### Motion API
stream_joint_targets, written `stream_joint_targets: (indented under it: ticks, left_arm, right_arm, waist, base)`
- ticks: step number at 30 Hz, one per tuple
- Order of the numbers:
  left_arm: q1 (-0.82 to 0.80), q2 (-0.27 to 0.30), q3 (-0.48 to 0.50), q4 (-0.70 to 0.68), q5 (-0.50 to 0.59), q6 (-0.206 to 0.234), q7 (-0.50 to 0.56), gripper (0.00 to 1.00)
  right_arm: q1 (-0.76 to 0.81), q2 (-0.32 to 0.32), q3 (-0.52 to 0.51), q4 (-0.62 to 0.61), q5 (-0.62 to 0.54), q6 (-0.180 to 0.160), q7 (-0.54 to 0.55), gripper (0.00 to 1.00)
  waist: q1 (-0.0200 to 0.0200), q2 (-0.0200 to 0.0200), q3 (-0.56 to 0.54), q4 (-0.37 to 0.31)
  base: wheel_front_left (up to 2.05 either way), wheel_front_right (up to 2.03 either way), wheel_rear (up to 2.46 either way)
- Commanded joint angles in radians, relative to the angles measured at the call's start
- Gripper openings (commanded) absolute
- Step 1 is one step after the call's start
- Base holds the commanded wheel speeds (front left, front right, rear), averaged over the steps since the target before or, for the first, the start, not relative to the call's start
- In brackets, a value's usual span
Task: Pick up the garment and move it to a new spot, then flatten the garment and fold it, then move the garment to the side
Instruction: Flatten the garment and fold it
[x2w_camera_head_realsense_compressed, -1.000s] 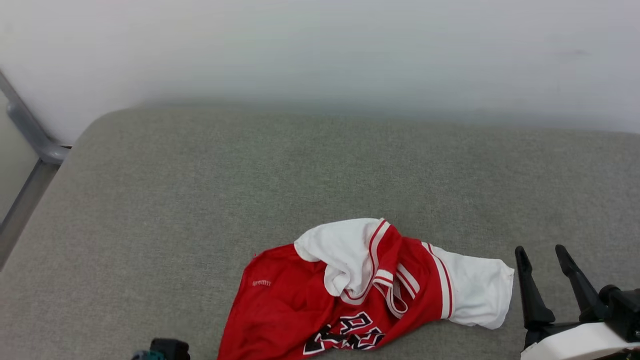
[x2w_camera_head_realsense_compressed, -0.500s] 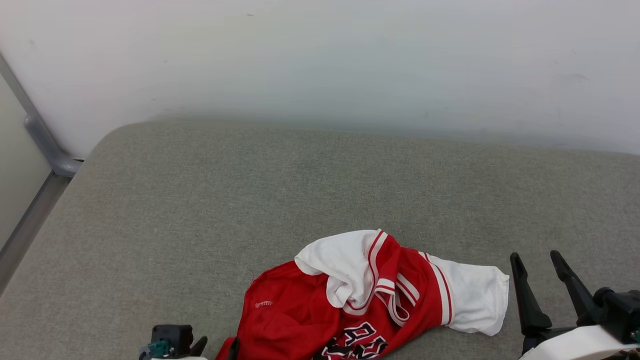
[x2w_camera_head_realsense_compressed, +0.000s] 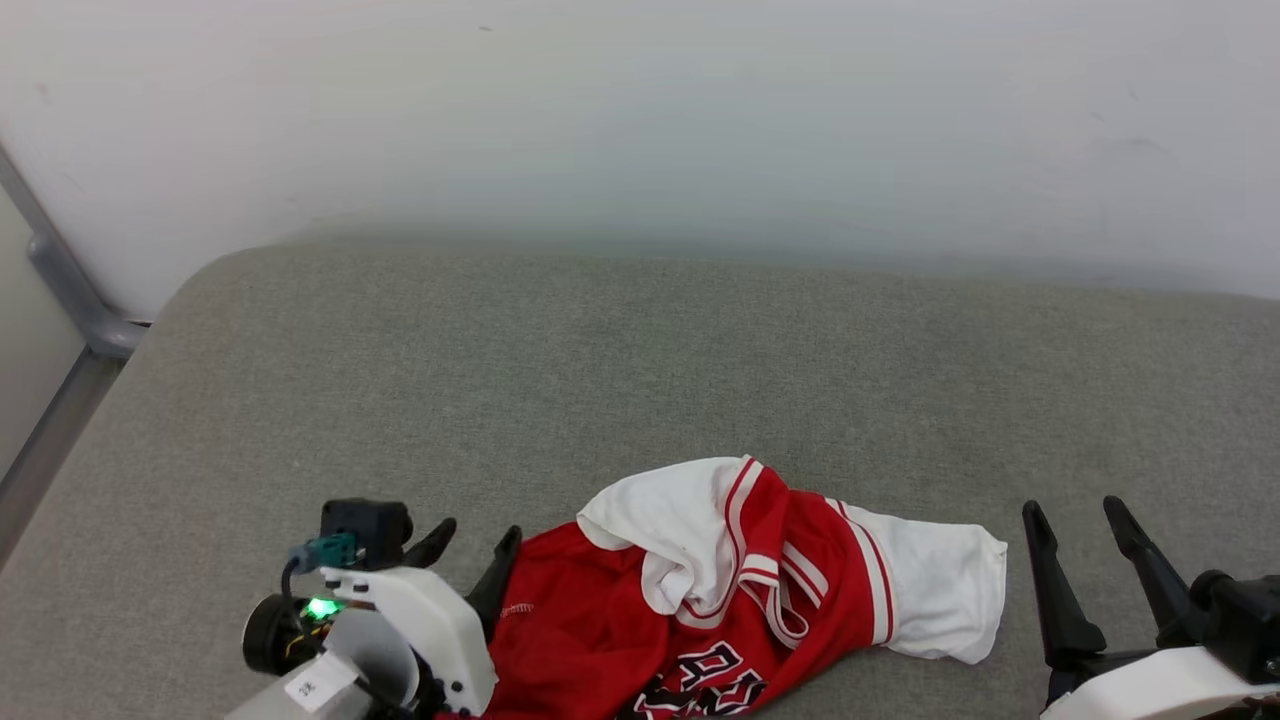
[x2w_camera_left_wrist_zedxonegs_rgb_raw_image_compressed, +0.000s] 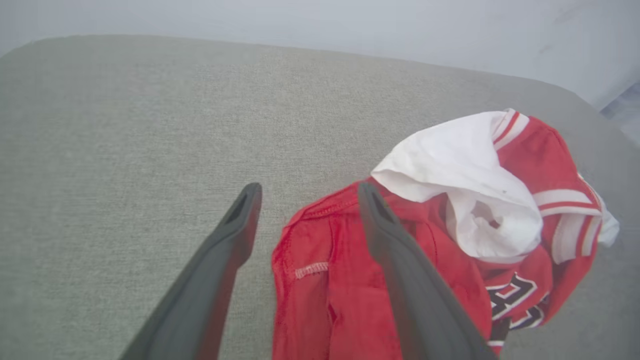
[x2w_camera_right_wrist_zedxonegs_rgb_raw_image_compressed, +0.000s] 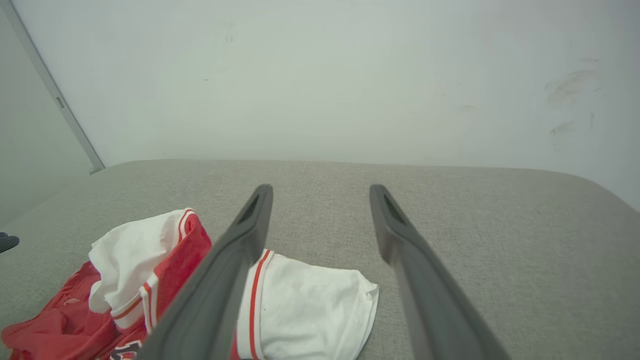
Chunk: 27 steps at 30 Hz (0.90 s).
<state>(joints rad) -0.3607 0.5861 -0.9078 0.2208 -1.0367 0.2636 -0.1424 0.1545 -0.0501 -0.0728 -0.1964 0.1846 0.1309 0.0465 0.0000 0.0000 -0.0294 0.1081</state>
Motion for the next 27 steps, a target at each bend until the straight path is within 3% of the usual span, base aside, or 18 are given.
stream_joint_targets:
  ticks: [1,8,20,21,22,23,24,27]
  left_arm:
    - [-0.04,-0.01,-0.011,-0.001,-0.014,-0.027,0.041,1.0]
    - [-0.173,-0.042,-0.028,0.014,-0.078,-0.141,0.215,1.0]
    - [-0.295,-0.085,-0.116,0.146,-0.102,-0.242,0.443,1.0]
    - [-0.298,-0.086,-0.121,0.152,-0.099,-0.248,0.449,0.92]
    - [-0.3,-0.088,-0.124,0.158,-0.099,-0.254,0.453,0.58]
    - [-0.303,-0.09,-0.127,0.163,-0.097,-0.259,0.452,0.39]
    - [-0.307,-0.091,-0.13,0.164,-0.085,-0.264,0.443,0.03]
    - [-0.313,-0.092,-0.131,0.17,-0.07,-0.268,0.42,0.0]
  right_arm:
    - [-0.006,0.0,0.003,-0.006,-0.006,0.0,0.002,1.0]
    - [-0.024,0.0,0.009,-0.008,-0.01,0.0,0.005,1.0]
    - [-0.071,0.0,0.017,0.012,-0.007,0.0,-0.014,1.0]
    - [-0.072,0.0,0.016,0.013,-0.006,0.0,-0.016,1.0]
    - [-0.075,0.0,0.014,0.015,-0.005,0.0,-0.019,1.0]
    - [-0.076,0.0,0.011,0.017,-0.003,0.0,-0.021,1.0]
    - [-0.077,0.0,0.01,0.018,-0.002,0.0,-0.021,1.0]
    - [-0.076,0.0,0.009,0.023,0.0,0.0,-0.023,1.0]
  waist:
    - [0.0,0.0,0.007,-0.008]
    - [0.0,0.0,0.049,-0.04]
    - [0.0,0.0,0.143,-0.094]
    - [0.0,0.0,0.145,-0.095]
    - [0.0,0.0,0.147,-0.096]
    - [0.0,0.0,0.149,-0.096]
    - [0.0,0.0,0.149,-0.095]
    - [0.0,0.0,0.149,-0.093]
  base:
    - [0.0,0.0,0.0]
    - [0.0,0.0,0.0]
    - [0.0,0.0,0.0]
    - [0.0,0.0,0.0]
    - [0.0,0.0,0.0]
    - [0.0,0.0,0.0]
    - [0.0,0.0,0.0]
    - [0.0,0.0,0.0]
